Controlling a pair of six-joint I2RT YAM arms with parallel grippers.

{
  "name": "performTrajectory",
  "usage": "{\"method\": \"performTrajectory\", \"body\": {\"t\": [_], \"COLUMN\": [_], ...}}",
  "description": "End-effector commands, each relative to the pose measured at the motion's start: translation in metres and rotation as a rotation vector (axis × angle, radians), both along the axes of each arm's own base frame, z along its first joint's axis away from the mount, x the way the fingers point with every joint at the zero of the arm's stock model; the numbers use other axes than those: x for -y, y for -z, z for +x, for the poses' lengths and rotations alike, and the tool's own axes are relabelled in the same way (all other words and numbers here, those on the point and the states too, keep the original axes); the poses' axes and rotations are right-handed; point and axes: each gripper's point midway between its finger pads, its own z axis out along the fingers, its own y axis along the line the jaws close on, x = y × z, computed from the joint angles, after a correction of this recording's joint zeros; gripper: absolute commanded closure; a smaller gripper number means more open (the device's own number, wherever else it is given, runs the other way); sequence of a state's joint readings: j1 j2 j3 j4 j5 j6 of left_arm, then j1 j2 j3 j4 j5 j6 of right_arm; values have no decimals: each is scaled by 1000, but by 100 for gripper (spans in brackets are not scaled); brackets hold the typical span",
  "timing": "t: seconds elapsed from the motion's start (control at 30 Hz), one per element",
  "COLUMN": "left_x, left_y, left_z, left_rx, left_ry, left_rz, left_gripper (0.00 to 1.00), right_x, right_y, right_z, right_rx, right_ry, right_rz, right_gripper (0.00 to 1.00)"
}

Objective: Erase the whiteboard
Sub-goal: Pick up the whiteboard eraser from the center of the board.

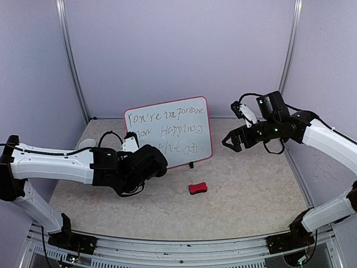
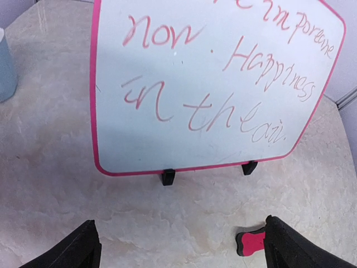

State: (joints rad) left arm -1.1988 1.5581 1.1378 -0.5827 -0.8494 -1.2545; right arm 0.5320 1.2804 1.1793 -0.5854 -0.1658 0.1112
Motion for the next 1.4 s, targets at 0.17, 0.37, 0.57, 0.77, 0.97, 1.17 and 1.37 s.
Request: {"method": "performTrajectory", "body": {"t": [0.17, 0.37, 0.57, 0.77, 0.97, 1.17, 1.37], "left_x": [-49, -73, -91, -105, -108, -111, -113], "left_y": [-57, -70, -64, -62, -69, -59, -58], "left_z": [20, 30, 37, 37, 42, 41, 37], "left_rx": [166, 224, 250, 275, 275, 236, 229], "left_ry": [110, 189, 277, 324, 358, 363, 364], "left_rz": [-84, -105, -137, -164, -158, -172, -190], "left_gripper": [1, 1, 1, 1, 1, 1, 1], "right_x": [-78, -98, -117, -135, -147, -152, -146], "right_y": [54, 101, 112, 130, 155, 184, 188], "right_z": [-40, -44, -55, -56, -55, -53, -57], "right_rx": [91, 48, 73, 53, -8, -89, -102], "right_ry": [-399, -558, -737, -813, -869, -893, -905], "right_rz": [-344, -486, -467, -436, -436, -460, -453], "right_gripper": [0, 1, 4, 8, 11, 21, 21]}}
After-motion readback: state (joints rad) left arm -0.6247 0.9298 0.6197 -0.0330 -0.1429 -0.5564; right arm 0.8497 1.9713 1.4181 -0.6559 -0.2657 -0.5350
